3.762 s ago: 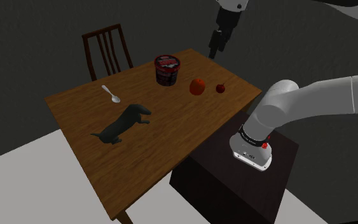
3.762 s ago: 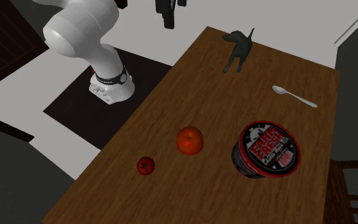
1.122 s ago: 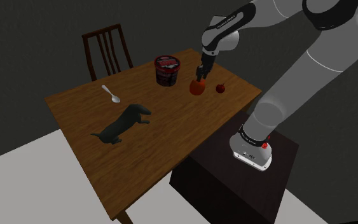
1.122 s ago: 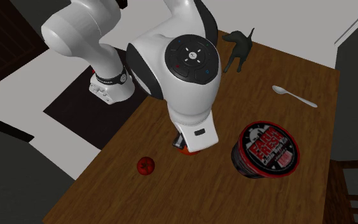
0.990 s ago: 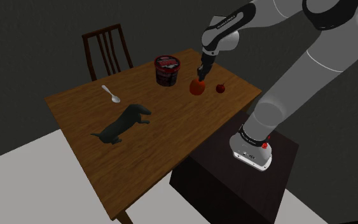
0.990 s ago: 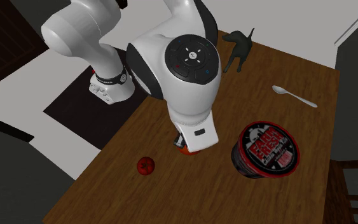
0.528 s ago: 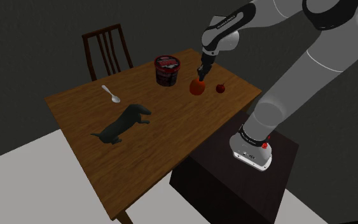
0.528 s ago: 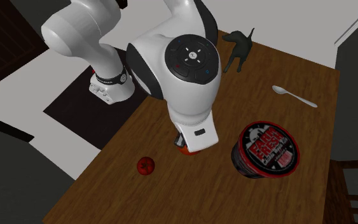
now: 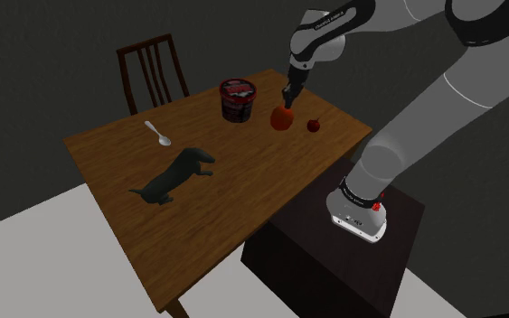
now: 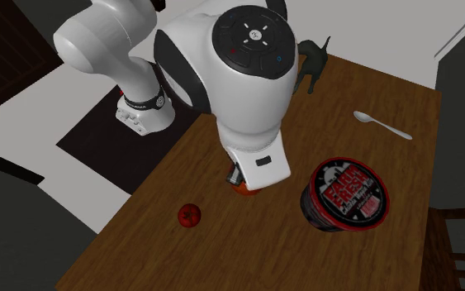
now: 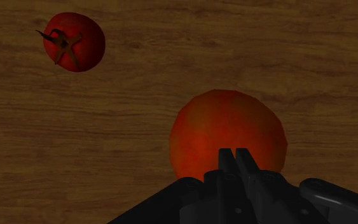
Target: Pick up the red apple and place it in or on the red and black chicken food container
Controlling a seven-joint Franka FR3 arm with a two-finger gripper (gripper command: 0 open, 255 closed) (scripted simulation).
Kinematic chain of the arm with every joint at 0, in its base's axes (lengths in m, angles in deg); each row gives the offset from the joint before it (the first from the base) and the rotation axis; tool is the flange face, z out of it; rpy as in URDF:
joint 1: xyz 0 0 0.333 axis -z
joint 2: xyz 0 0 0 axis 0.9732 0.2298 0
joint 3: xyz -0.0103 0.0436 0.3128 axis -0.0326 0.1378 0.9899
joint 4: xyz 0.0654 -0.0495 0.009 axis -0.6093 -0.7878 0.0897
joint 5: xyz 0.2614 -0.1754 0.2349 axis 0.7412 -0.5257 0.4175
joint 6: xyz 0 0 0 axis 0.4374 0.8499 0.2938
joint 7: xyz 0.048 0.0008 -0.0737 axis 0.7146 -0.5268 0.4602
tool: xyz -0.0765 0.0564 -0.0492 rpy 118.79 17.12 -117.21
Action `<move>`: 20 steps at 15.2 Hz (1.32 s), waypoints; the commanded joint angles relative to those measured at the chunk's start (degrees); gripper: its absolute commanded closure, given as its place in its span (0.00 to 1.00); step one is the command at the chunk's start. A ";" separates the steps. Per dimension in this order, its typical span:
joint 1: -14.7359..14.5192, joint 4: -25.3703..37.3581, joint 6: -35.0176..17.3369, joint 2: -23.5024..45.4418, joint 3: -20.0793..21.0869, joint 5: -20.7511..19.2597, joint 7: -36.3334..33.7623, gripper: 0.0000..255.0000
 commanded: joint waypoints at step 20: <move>0.68 9.32 17.57 -8.57 1.23 -2.50 -3.18 1.00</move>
